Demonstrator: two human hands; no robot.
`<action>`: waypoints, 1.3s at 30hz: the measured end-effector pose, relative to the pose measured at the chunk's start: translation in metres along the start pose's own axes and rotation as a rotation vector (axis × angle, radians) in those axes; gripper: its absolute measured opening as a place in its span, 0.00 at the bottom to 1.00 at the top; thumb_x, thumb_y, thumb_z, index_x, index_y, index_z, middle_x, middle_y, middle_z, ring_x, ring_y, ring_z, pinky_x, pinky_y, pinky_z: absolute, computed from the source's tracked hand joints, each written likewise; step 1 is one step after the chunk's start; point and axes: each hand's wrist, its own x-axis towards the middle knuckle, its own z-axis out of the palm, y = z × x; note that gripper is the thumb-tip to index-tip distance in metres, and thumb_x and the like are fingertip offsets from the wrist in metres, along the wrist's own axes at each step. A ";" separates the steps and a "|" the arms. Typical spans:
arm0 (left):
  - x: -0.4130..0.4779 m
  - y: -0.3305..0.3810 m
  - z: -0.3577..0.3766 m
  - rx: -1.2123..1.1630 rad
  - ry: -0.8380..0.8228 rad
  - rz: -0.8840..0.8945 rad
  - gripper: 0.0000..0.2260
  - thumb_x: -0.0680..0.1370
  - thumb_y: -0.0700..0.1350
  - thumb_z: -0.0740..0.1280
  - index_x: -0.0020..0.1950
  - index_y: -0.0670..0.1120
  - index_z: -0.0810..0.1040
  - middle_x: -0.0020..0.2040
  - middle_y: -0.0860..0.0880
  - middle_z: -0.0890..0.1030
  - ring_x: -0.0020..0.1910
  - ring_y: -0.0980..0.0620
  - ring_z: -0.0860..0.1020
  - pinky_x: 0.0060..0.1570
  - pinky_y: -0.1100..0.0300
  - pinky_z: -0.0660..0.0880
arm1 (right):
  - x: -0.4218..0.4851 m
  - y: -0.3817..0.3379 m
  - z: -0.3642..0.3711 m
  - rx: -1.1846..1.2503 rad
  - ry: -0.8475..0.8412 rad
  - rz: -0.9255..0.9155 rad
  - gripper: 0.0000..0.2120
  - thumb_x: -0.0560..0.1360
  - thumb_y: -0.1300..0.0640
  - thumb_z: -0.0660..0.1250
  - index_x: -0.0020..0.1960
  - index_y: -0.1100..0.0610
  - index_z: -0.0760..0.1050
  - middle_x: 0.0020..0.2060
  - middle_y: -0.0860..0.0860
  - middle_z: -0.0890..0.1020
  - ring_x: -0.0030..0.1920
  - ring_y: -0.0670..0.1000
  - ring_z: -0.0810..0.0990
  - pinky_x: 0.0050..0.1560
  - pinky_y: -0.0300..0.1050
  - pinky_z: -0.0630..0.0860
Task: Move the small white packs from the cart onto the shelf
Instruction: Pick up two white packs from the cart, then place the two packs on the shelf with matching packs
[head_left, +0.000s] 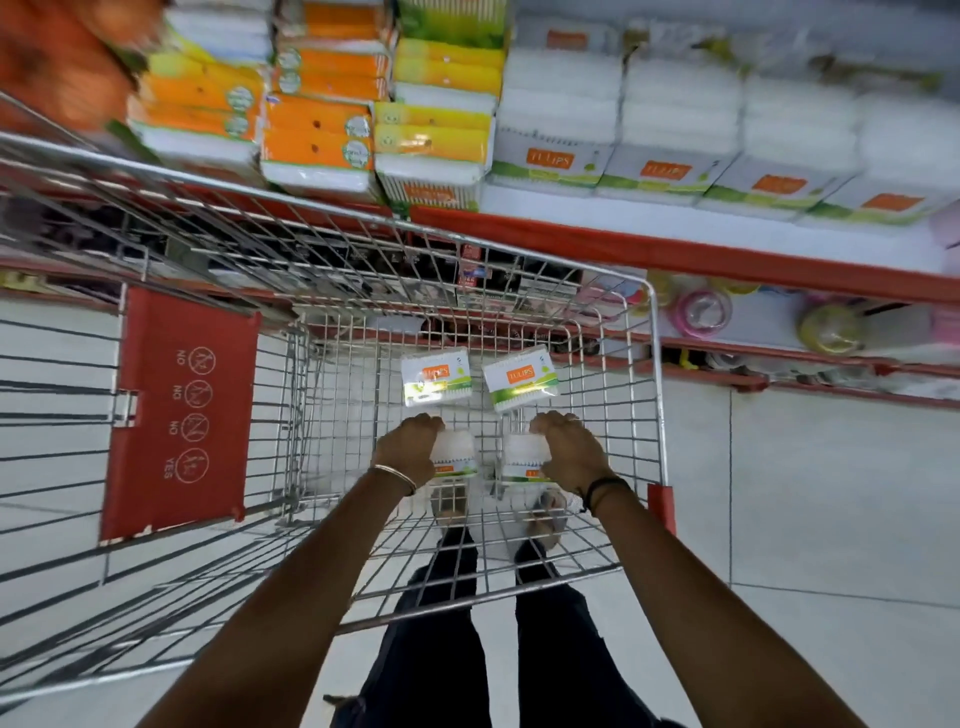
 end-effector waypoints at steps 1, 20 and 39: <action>-0.006 0.005 -0.009 0.006 0.040 -0.002 0.26 0.71 0.36 0.67 0.68 0.45 0.67 0.66 0.45 0.73 0.66 0.44 0.71 0.62 0.46 0.74 | -0.006 -0.003 -0.009 0.014 0.025 -0.009 0.27 0.66 0.68 0.70 0.64 0.59 0.69 0.62 0.57 0.74 0.62 0.59 0.70 0.61 0.50 0.70; -0.073 0.135 -0.200 -0.018 0.717 0.313 0.25 0.70 0.27 0.66 0.65 0.41 0.73 0.63 0.42 0.72 0.58 0.42 0.75 0.50 0.53 0.81 | -0.083 -0.034 -0.250 0.045 0.507 -0.115 0.25 0.65 0.68 0.73 0.59 0.56 0.72 0.60 0.54 0.75 0.62 0.57 0.69 0.60 0.51 0.71; 0.014 0.161 -0.219 0.052 0.761 0.297 0.31 0.63 0.19 0.62 0.65 0.37 0.72 0.64 0.37 0.72 0.61 0.37 0.72 0.43 0.47 0.82 | -0.001 -0.028 -0.265 0.014 0.689 -0.037 0.27 0.69 0.76 0.64 0.64 0.57 0.72 0.60 0.54 0.71 0.56 0.57 0.74 0.50 0.49 0.80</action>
